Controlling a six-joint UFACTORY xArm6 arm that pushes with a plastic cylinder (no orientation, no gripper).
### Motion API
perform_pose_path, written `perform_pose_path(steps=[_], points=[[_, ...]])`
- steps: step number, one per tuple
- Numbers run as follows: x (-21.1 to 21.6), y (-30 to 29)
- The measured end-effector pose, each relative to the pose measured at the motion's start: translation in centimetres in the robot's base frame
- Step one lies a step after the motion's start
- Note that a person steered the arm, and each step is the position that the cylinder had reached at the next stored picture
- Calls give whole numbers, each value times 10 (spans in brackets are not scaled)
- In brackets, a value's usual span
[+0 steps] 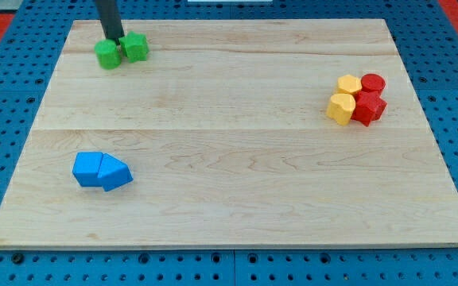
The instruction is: Slide the green star near to the group of blocks
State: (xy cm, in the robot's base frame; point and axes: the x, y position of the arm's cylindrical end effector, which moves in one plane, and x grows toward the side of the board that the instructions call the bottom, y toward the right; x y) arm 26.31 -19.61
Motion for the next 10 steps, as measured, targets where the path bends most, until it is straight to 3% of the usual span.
perform_pose_path(steps=[2,4,10], points=[[-7,24],[13,94],[146,258]])
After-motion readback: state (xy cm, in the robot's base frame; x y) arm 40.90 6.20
